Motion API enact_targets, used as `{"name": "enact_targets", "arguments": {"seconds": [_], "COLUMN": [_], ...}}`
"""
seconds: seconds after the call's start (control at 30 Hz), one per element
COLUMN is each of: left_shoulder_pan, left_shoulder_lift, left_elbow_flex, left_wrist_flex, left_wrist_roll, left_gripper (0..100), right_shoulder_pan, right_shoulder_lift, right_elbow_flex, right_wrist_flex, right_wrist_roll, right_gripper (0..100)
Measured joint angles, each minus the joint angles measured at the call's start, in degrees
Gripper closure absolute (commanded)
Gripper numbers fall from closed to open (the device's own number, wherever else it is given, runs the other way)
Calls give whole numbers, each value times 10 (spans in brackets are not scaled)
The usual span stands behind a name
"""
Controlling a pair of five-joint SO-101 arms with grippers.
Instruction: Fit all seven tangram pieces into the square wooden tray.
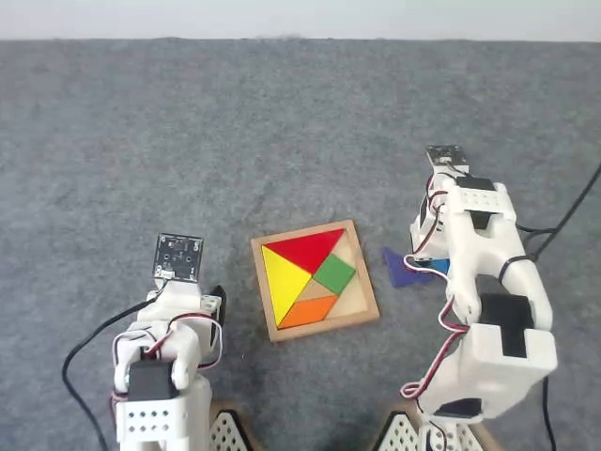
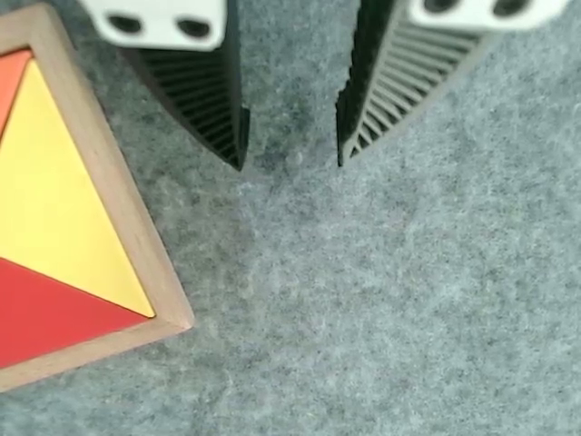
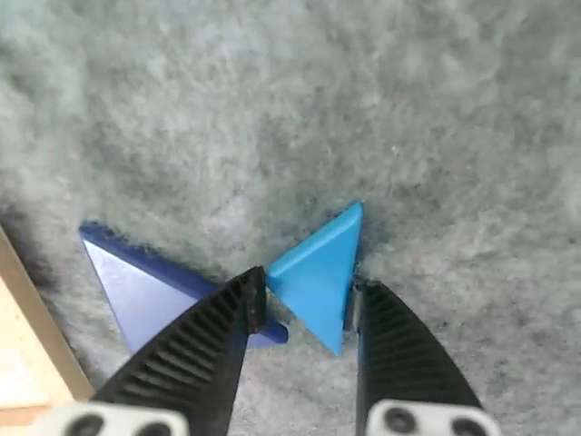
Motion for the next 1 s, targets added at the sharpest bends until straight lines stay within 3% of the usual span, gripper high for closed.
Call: {"name": "enact_targets", "arguments": {"seconds": [0.57, 1.0], "left_shoulder_pan": [0, 0], "left_shoulder_lift": [0, 0], "left_elbow_flex": [0, 0], "left_wrist_flex": [0, 0], "left_wrist_roll": [0, 0], "left_gripper": [847, 847], "right_shoulder_pan": [-25, -205], "right_shoulder_lift": [-84, -70], "right_elbow_flex": [1, -86], "right_wrist_flex": [31, 69], "right_wrist_roll": [0, -33], "right_gripper": [873, 871]}}
